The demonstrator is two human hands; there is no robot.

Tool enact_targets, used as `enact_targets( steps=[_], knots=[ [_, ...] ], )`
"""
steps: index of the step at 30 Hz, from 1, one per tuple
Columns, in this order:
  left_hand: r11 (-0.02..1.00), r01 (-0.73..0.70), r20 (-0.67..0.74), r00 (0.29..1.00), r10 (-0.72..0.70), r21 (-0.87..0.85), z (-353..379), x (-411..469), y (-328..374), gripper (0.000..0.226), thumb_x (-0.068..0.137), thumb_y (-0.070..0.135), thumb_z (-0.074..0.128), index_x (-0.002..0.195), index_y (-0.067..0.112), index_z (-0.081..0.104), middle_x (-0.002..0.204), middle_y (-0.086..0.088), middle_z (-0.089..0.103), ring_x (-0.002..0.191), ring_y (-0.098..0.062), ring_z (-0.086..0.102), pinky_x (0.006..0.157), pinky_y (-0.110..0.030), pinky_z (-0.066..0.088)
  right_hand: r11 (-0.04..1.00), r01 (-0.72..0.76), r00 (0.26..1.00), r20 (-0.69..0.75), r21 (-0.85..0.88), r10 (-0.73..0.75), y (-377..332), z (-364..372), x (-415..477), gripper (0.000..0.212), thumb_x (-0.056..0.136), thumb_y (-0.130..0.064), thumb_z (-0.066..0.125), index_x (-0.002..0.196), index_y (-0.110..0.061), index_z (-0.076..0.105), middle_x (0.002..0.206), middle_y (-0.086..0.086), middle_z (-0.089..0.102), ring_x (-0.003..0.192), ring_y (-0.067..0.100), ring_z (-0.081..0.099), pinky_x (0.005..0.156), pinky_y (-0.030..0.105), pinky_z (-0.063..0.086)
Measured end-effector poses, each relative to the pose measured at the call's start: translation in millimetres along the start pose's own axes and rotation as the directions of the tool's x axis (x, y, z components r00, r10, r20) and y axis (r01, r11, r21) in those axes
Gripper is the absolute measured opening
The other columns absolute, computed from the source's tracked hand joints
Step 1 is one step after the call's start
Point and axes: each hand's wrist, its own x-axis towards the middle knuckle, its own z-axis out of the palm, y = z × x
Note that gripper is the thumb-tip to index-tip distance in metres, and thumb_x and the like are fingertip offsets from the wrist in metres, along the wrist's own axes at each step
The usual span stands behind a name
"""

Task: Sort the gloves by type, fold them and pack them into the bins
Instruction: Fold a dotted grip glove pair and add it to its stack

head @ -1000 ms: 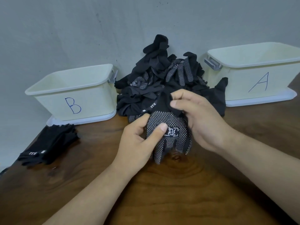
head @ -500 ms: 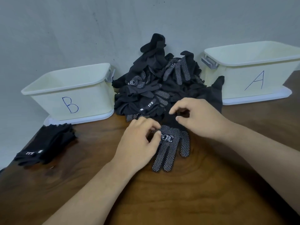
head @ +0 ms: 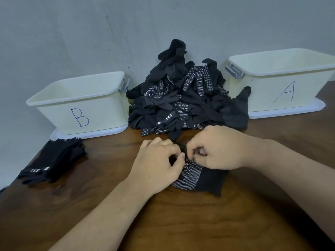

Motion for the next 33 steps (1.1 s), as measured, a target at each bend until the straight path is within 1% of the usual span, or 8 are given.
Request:
enact_targets(
  steps=[3, 8, 12, 17, 19, 22, 28, 33],
  knots=[
    [0.999, -0.014, 0.017, 1.000, 0.015, -0.053, -1, 0, 1, 0.032, 0.096, 0.052, 0.043, 0.084, 0.034, 0.067, 0.087, 0.019, 0.063, 0.092, -0.004, 0.051, 0.107, -0.033, 0.034, 0.970, 0.009, 0.996, 0.089, 0.241, -0.031, -1, -2, 1, 0.015, 0.098, -0.021, 0.065, 0.095, -0.032, 0.076, 0.076, -0.014, 0.076, 0.070, 0.006, 0.070, 0.067, 0.007, 0.045],
    [0.962, -0.032, 0.093, 0.994, 0.059, -0.272, 1, 2, -4, 0.012, 0.096, 0.030, 0.058, 0.097, 0.037, 0.068, 0.095, 0.018, 0.067, 0.089, -0.013, 0.064, 0.118, -0.034, 0.033, 0.936, -0.048, 0.971, 0.235, 0.349, -0.038, 5, -5, -1, 0.017, 0.093, -0.016, 0.076, 0.098, -0.031, 0.082, 0.079, -0.021, 0.076, 0.072, 0.000, 0.072, 0.068, 0.007, 0.048],
    [0.950, -0.090, 0.085, 0.989, 0.121, -0.300, 0, 0, -1, 0.030, 0.096, 0.009, 0.060, 0.109, 0.034, 0.070, 0.104, 0.017, 0.066, 0.103, -0.011, 0.059, 0.098, -0.029, 0.044, 0.877, -0.115, 0.956, 0.293, 0.467, -0.030, 16, -17, -3, 0.009, 0.096, -0.021, 0.080, 0.101, -0.028, 0.083, 0.090, -0.002, 0.081, 0.084, 0.020, 0.078, 0.080, 0.035, 0.062],
    [0.978, -0.135, 0.123, 0.980, 0.155, -0.160, 5, -7, 18, 0.034, 0.107, 0.043, 0.047, 0.138, 0.034, 0.060, 0.139, 0.021, 0.056, 0.136, -0.002, 0.044, 0.119, -0.032, 0.034, 0.957, -0.224, 0.970, 0.138, 0.183, 0.200, 52, -29, -4, 0.016, 0.090, -0.019, 0.075, 0.086, -0.034, 0.081, 0.079, -0.015, 0.078, 0.076, 0.002, 0.074, 0.080, 0.032, 0.062],
    [0.989, -0.127, 0.267, 0.953, 0.144, -0.080, 9, -10, 20, 0.051, 0.110, 0.056, 0.036, 0.157, 0.039, 0.041, 0.163, 0.023, 0.035, 0.154, 0.002, 0.019, 0.131, -0.033, 0.014, 0.954, -0.298, 0.954, -0.019, 0.039, 0.299, 67, -31, -5, 0.023, 0.088, -0.018, 0.069, 0.080, -0.037, 0.079, 0.078, -0.025, 0.074, 0.080, -0.003, 0.070, 0.078, 0.028, 0.059],
    [0.996, -0.089, 0.417, 0.905, 0.088, -0.018, 10, -11, 21, 0.067, 0.107, 0.068, 0.021, 0.168, 0.043, 0.008, 0.176, 0.021, -0.005, 0.158, 0.003, -0.018, 0.132, -0.037, -0.008, 0.902, -0.430, 0.895, -0.153, -0.038, 0.420, 85, -31, -8, 0.017, 0.086, -0.021, 0.072, 0.086, -0.038, 0.074, 0.089, -0.020, 0.071, 0.092, 0.009, 0.067, 0.081, 0.034, 0.057],
    [0.991, -0.083, 0.462, 0.886, 0.027, 0.103, 10, -16, 29, 0.079, 0.100, 0.079, 0.010, 0.166, 0.042, -0.014, 0.172, 0.015, -0.026, 0.155, -0.004, -0.034, 0.131, -0.047, -0.014, 0.942, -0.322, 0.937, -0.175, -0.088, 0.304, 92, -4, 1, 0.039, 0.095, -0.040, 0.072, 0.133, -0.040, 0.066, 0.142, -0.011, 0.054, 0.131, 0.019, 0.048, 0.105, 0.047, 0.049],
    [0.997, -0.034, 0.438, 0.899, 0.000, 0.069, 11, -14, 28, 0.075, 0.103, 0.074, 0.012, 0.167, 0.041, -0.009, 0.174, 0.015, -0.023, 0.155, -0.001, -0.032, 0.131, -0.044, -0.013, 0.933, -0.332, 0.922, -0.255, -0.141, 0.290, 87, 11, 2, 0.011, 0.100, -0.034, 0.063, 0.107, -0.039, 0.069, 0.158, -0.007, 0.052, 0.146, 0.023, 0.040, 0.108, 0.049, 0.045]
  ],
)
